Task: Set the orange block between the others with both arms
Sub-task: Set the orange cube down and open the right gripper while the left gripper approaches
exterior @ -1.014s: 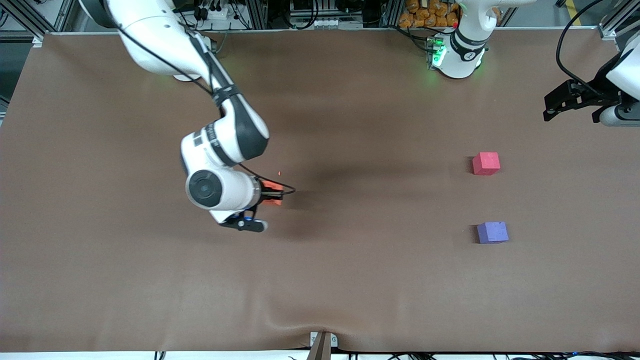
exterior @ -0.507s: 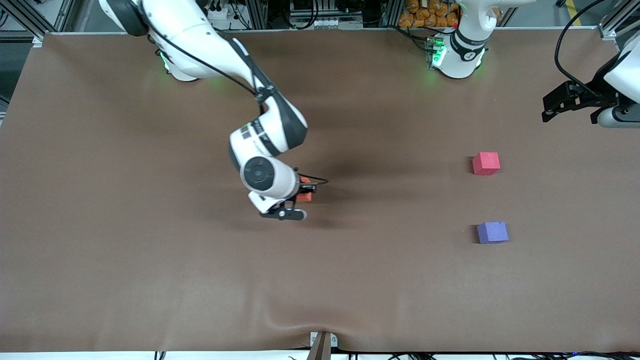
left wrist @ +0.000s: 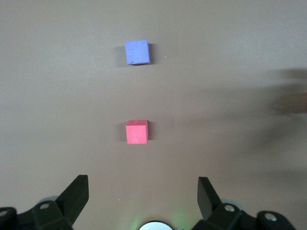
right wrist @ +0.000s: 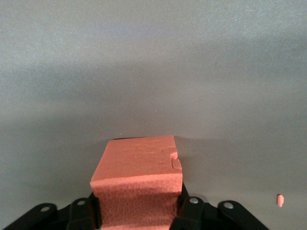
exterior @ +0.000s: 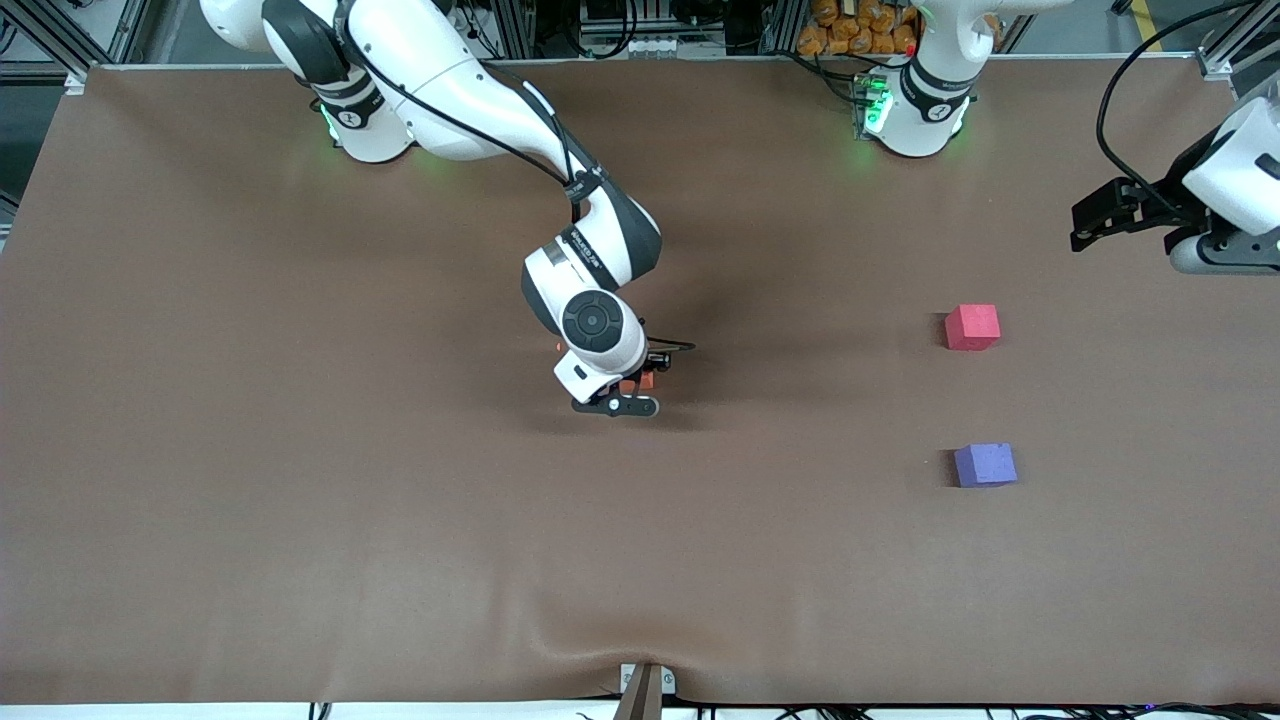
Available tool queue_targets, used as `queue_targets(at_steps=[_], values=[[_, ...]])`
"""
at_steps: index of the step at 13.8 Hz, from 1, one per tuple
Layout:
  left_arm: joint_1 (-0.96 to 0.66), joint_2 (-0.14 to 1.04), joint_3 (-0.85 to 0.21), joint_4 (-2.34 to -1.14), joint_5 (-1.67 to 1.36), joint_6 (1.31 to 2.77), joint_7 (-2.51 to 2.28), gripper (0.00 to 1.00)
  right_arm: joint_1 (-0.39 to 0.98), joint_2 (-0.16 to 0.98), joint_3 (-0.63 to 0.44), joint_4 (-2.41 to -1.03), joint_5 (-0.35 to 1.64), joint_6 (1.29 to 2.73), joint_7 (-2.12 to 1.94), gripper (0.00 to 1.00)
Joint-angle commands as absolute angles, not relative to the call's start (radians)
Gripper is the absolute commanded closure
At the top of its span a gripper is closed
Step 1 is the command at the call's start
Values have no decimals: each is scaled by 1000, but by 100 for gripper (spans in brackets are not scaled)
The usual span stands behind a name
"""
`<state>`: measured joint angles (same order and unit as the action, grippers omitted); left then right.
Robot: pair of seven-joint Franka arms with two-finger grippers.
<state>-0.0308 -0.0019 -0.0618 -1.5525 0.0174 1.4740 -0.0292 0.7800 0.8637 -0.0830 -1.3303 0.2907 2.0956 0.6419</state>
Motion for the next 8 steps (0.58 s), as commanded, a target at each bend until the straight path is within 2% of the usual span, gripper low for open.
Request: queue_targets(at_steps=[1,3,4,7,8], values=[[-35,14,-66,-1545,21,1474,-15,0,788,868,-87,-1315,249,2088,655,0],[-40,14,-67,-1545,21,1476,-21,0,782,845,-90,-1310,249,2060,653,0],[-44,15,-69,-1542,21,1476,-26,0,775,841,-94,-1296,250,2002,652,0],[-84,23,-89,-1532,37,1479,-32,0,688,825,-94,-1114,253,1699,646,0],[-90,29,-90,-1532,35,1480,-32,0,640,821,-89,-1085,255,1639,628,0]])
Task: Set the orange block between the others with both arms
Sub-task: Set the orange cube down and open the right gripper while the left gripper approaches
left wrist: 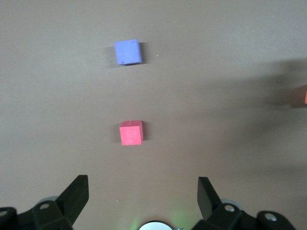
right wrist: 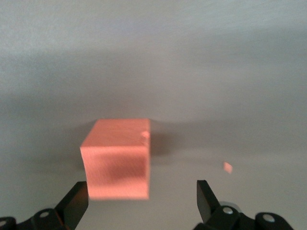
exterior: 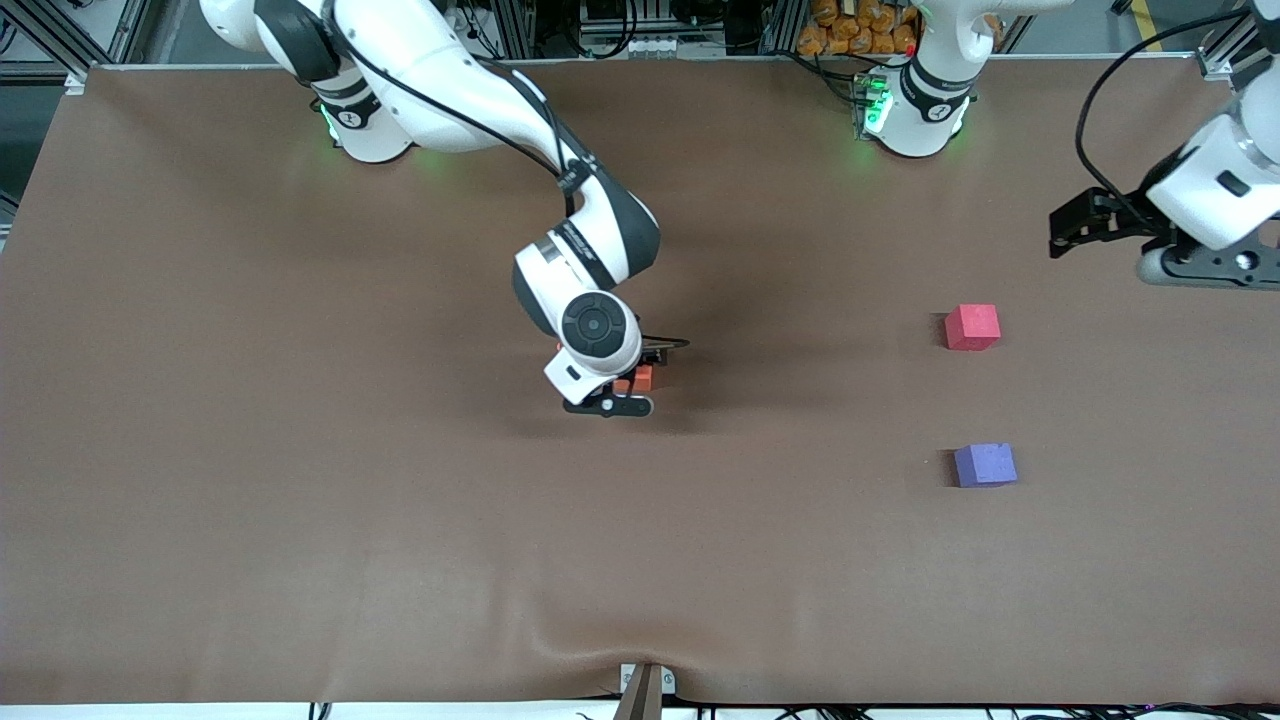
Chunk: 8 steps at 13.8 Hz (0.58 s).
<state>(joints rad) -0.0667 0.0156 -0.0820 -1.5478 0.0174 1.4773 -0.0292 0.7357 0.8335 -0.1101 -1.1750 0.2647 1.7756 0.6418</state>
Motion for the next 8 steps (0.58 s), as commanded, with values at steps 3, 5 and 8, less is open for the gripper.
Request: queue_targets(at_steps=[3,5,8], values=[[-116,67,-95,-1500,31,1482,-32,0,527,729,-112,-1092,227,1586,484,0],[-161,110,-97,-1462,32,1488,-38,0,441,704,-124,-1095,168,1490,329,0],[-254,167,-97,-1440,32,1534,-150,0,330,657,-127,-1150,91,1486,148,0]])
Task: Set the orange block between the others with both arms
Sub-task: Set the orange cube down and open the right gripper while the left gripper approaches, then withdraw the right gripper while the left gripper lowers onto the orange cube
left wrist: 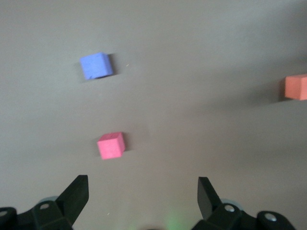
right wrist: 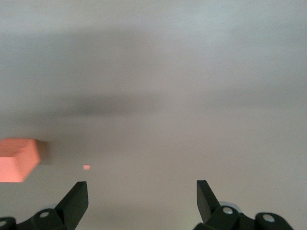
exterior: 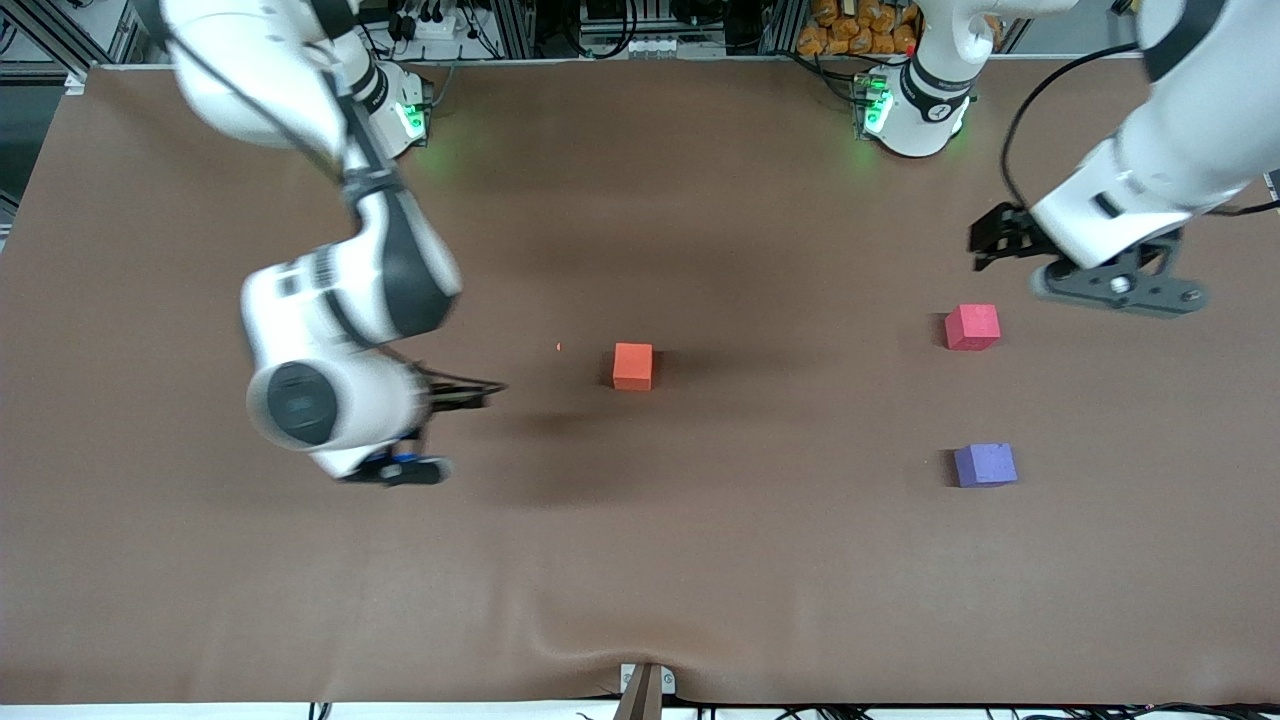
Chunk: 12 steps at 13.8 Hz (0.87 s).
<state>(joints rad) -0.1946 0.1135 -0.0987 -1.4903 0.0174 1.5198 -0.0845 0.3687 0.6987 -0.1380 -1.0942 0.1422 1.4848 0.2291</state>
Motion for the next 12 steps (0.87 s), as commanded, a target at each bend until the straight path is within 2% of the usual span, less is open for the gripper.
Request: queue_targets(at_steps=[1,5,9,10,12], values=[[-290,188,-100,-1440,32,1551,-207,0,313,635,-127,-1179,54,1494,118,0],[-446,277,-100,-1425,48,1607,-474,0,233,534,-127,-1346,26,1584,-39,0],[-561,394,-95,-1390,49,1689,-636,0,164,350,-127,-1607,25,1738,-159,0],[-580,432,-91,-1365,49,1712,-632,0,150,316,-129,-1649,25,1761,-172,0],[-603,506,-91,-1321,48,1758,-662,0,143,287,-132,-1648,15,1740,-178,0]])
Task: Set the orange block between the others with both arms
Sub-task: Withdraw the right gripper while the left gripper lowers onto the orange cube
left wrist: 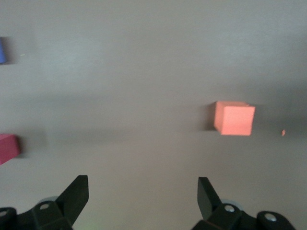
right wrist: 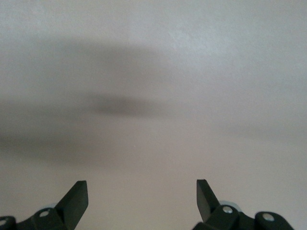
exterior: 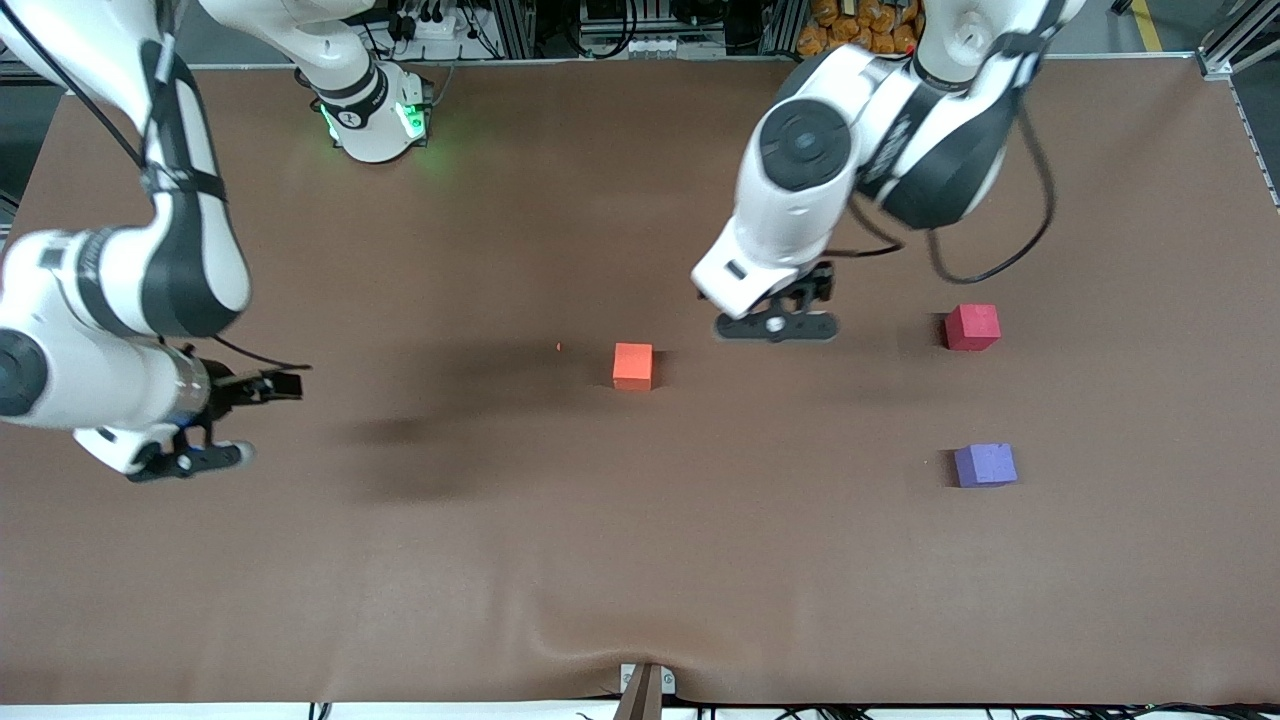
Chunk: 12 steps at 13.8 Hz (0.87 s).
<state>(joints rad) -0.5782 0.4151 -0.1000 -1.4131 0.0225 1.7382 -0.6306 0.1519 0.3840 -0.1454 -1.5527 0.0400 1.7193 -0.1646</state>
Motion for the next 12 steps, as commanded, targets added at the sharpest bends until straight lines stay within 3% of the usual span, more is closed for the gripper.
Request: queue_targets(at_steps=[1,8,12], values=[[-607,529,-91,-1321,48,1796,-688,0,127,269,-138,-1643,-4,1720,-184,0],[-678,669,-95,-1321,46,2045,-746,0,5,149,-146,-1586,-11,1609,-276,0],[-703,733,-100,-1322,37,2084,-741,0,-20,86,-146,-1578,-9,1594,-261,0]])
